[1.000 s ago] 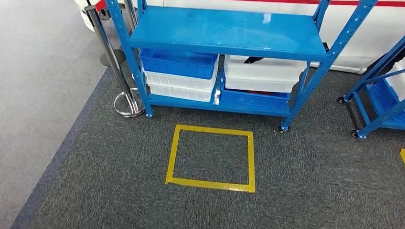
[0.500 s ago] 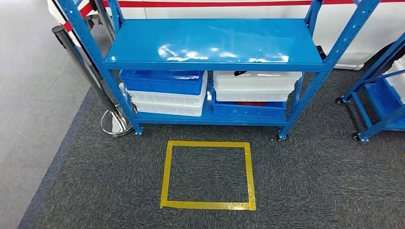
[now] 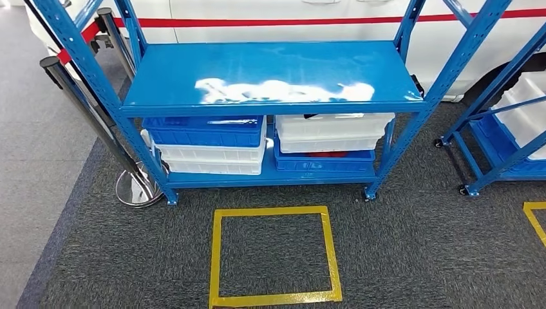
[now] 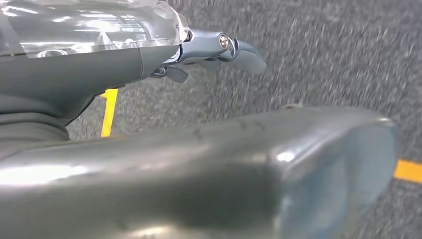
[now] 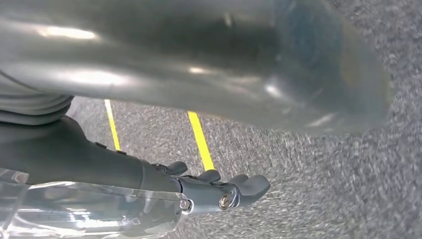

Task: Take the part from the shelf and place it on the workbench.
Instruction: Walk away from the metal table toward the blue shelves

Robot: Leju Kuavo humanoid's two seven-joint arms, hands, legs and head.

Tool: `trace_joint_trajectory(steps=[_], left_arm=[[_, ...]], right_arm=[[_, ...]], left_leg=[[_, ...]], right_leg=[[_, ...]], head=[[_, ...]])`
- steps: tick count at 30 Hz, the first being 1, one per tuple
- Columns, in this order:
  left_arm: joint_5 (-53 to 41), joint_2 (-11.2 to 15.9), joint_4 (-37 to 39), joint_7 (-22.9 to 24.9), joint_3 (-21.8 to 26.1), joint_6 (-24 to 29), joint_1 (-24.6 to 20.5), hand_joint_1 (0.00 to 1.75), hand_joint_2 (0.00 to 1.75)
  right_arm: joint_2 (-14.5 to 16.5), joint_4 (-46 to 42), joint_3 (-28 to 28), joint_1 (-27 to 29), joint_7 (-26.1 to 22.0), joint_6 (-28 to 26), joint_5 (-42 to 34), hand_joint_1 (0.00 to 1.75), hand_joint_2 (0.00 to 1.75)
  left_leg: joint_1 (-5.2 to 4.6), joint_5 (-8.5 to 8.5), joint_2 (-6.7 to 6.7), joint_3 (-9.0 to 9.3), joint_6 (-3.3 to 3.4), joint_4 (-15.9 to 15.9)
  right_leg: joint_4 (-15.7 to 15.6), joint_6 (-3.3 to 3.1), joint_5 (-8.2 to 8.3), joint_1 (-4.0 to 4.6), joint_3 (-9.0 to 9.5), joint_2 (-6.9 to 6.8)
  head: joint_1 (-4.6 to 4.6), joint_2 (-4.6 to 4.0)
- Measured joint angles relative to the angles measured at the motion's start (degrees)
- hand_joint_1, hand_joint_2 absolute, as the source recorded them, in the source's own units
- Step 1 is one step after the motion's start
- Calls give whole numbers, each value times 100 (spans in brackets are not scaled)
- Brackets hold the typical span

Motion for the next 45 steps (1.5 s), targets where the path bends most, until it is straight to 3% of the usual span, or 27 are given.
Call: trace_joint_trajectory(steps=[2, 3, 4, 6, 7, 9, 12, 14, 17, 18, 19, 21, 23, 25, 28, 30, 32, 33, 34, 36, 37, 39, 43, 45], left_arm=[[4, 7, -8, -15, 1, -28, 18, 0, 0], [7, 8, -9, -22, 1, -38, 31, 0, 0], [7, 7, -9, -28, 1, -42, 41, 0, 0], [5, 6, -9, -35, 2, -45, 56, 0, 0], [5, 5, -9, -37, 3, -46, 57, 0, 0], [5, 6, -10, -43, 5, -51, 51, 0, 0], [4, 13, -18, -51, 6, -82, 43, 0, 0], [3, 18, -22, -53, 7, -102, 46, 0, 0], [-1, 19, -22, -53, 9, -117, 56, 0, 0], [1, 19, -22, -53, 9, -120, 63, 0, 0], [4, 19, -22, -52, 10, -122, 71, 0, 0], [12, 24, -23, -54, 13, -123, 84, 0, 0], [14, 34, -25, -58, 17, -123, 85, 0, 0], [15, 41, -27, -65, 19, -122, 85, 0, 0], [13, 40, -33, -68, 21, -122, 100, 0, 0], [10, 37, -34, -64, 22, -122, 102, 0, 0], [5, 35, -37, -53, 23, -123, 96, 0, 0], [2, 34, -37, -47, 23, -125, 98, 0, 0], [-2, 32, -37, -42, 23, -126, 103, 0, 0], [-4, 27, -37, -35, 23, -128, 115, 0, 0], [-3, 25, -37, -33, 24, -129, 118, 0, 0], [-2, 24, -39, -32, 25, -129, 108, 0, 0], [-2, 28, -44, -32, 26, -129, 87, 0, 0], [-3, 28, -46, -32, 26, -129, 77, 0, 0]], right_arm=[[-1, 15, -1, 4, 0, 1, 11, 0, 0], [-2, 20, -1, 12, 0, 1, 14, 0, 0], [-3, 25, -1, 19, 0, 1, 17, 0, 0], [-4, 32, -1, 30, 0, 1, 23, 0, 0], [-4, 35, -1, 27, -1, 1, 24, 0, 0], [-6, 42, -1, 19, -2, 1, 29, 0, 0], [-8, 51, 1, 18, -4, 1, 53, 0, 0], [-9, 56, 2, 20, -6, 1, 64, 0, 0], [-12, 61, 2, 23, -7, 2, 73, 0, 0], [-13, 64, 2, 25, -7, 4, 78, 0, 0], [-15, 69, 2, 27, -7, 7, 86, 0, 0], [-20, 86, 2, 29, -8, 13, 99, 0, 0], [-22, 108, 2, 23, -9, 15, 105, 0, 0], [-23, 127, 2, 14, -9, 16, 106, 0, 0], [-31, 143, 2, 8, -9, 15, 108, 0, 0], [-40, 148, 2, 0, -9, 13, 110, 0, 0], [-54, 157, 2, -4, -7, 7, 115, 0, 0], [-63, 162, 2, -1, -6, 4, 116, 0, 0], [-72, 166, 2, 3, -5, 2, 116, 0, 0], [-84, 172, 2, 17, -4, 1, 118, 0, 0], [-89, 177, 1, 25, -4, 3, 118, 0, 0], [-92, 191, 1, 28, -4, 5, 120, 0, 0], [-94, 209, 2, 31, -4, 5, 121, 0, 0], [-96, 214, 2, 30, -5, 8, 121, 0, 0]], left_leg=[[-18, -42, 5, 6, 28, 0], [-24, -67, 4, 22, 32, 1], [-28, -87, 2, 50, 28, 1], [-32, -134, -1, 122, 6, 2], [-43, -161, -3, 149, -18, 10], [-62, -196, -4, 174, -75, 13], [-70, -238, -3, 191, -165, 32], [-66, -435, 0, 42, -222, 378], [-26, -866, 2, -537, -284, 1470], [-19, -859, 2, -659, -292, 1646], [-16, -724, 2, -663, -288, 1581], [-24, -250, 2, -386, -239, 871], [-61, -16, 5, -89, -159, 243], [-95, -73, 8, 5, -90, 72], [-59, -118, -1, 184, 4, -98], [-35, -158, 2, 322, 53, -171], [-35, -223, 1, 385, 70, -178], [-35, -262, -2, 425, 66, -176], [-33, -308, -4, 479, 56, -174], [-22, -415, -9, 624, 16, -172], [-23, -473, -8, 695, -16, -167], [-30, -570, -4, 762, -91, -159], [-30, -634, 2, 801, -233, -2], [-17, -787, 6, 549, -289, 479]], right_leg=[[692, 25, -221, -11, -425, -37], [802, 29, -156, -13, -540, -41], [691, 25, 26, -13, -547, -45], [-26, -9, 536, -8, -312, -57], [-371, -32, 700, 3, -186, -63], [-699, -79, 786, 22, -75, -64], [-761, -167, 784, 3, -38, -62], [-808, -225, 792, -32, 14, -72], [-813, -259, 735, -30, 67, -83], [-812, -257, 706, -28, 97, -80], [-811, -250, 671, -28, 141, -73], [-814, -228, 586, -27, 256, -62], [-821, -177, 508, -17, 335, -59], [-839, -101, 487, -16, 377, -62], [-653, 3, 508, -19, 390, -69], [-159, 40, 322, -33, 103, -70], [502, 57, 53, -46, -405, -70], [699, 70, 17, -53, -610, -71], [718, 84, 100, -57, -727, -72], [173, 108, 617, -66, -663, -79], [-175, 99, 860, -60, -577, -86], [-597, 23, 1073, -37, -477, -98], [-669, -175, 1020, -25, -385, -86], [-696, -239, 973, -35, -291, -87]], head=[[2, 0], [2, 0], [2, 0], [3, 0], [1, 0], [-3, 0], [-7, 0], [-23, 0], [-34, 0], [-34, 0], [-34, 0], [-34, 0], [-31, 0], [-28, 0], [-22, 0], [-3, 1], [12, 1], [15, 0], [15, 0], [17, 0], [16, 0], [14, 0], [8, 0], [-4, 0]])
